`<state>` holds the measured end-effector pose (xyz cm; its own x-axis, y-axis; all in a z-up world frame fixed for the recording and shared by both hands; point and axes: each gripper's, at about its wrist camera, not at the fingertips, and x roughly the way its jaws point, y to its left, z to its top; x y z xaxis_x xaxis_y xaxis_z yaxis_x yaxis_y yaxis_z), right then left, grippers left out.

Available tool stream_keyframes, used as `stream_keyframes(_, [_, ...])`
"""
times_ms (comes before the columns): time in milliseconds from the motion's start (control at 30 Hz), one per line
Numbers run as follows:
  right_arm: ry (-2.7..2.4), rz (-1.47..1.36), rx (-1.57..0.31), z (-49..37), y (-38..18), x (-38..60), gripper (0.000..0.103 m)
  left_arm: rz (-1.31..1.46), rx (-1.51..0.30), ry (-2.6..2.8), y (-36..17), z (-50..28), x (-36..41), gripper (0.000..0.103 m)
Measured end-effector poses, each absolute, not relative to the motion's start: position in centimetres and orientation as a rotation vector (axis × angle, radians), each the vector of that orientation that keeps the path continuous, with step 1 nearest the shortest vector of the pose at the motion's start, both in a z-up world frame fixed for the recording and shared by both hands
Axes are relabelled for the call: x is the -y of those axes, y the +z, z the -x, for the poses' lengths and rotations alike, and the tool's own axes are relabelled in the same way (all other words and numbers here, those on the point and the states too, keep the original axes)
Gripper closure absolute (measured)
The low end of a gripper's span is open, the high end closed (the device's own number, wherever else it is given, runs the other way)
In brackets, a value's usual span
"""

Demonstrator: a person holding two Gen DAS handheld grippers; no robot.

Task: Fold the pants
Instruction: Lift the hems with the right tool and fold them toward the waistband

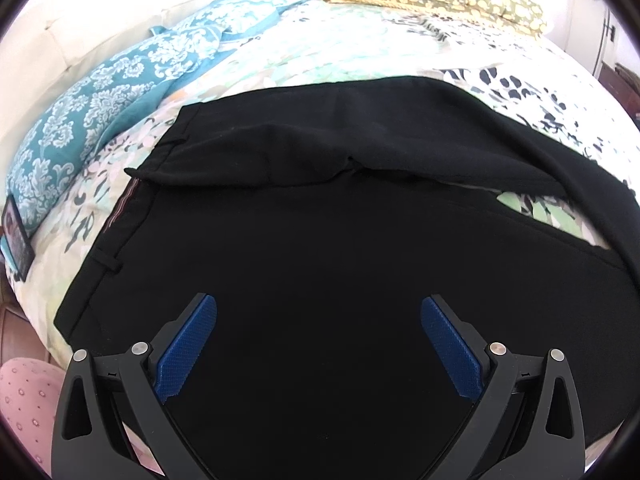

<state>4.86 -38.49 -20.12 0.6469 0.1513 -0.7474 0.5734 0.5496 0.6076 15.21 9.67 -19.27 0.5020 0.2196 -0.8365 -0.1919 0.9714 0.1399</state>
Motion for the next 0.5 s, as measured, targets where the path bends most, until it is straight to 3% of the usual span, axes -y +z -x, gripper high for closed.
stream_keyframes(33, [-0.304,-0.942,-0.879,-5.2,-20.0,38.6,0.061,-0.041,-1.022,0.247,-19.5,-15.2,-9.5,0.001])
stream_keyframes(67, [-0.312,-0.910,-0.896,-5.3,-19.9,38.8,0.089,-0.050,-1.028,0.244,-19.7,-15.2,-9.4,0.001])
stream_keyframes(100, [-0.305,-0.888,-0.904,-5.4,-19.6,38.8,0.093,-0.059,-1.035,0.240,-19.9,-15.2,-9.2,0.001])
stream_keyframes(333, [-0.099,-0.734,-0.774,-5.8,-12.5,37.4,0.094,-0.031,-1.105,0.147,-19.6,-16.1,-9.4,0.001])
stream_keyframes(500, [0.052,-0.637,-0.696,-5.6,-7.8,36.3,0.095,0.181,-1.191,-0.091,-17.1,-22.7,-10.2,0.001])
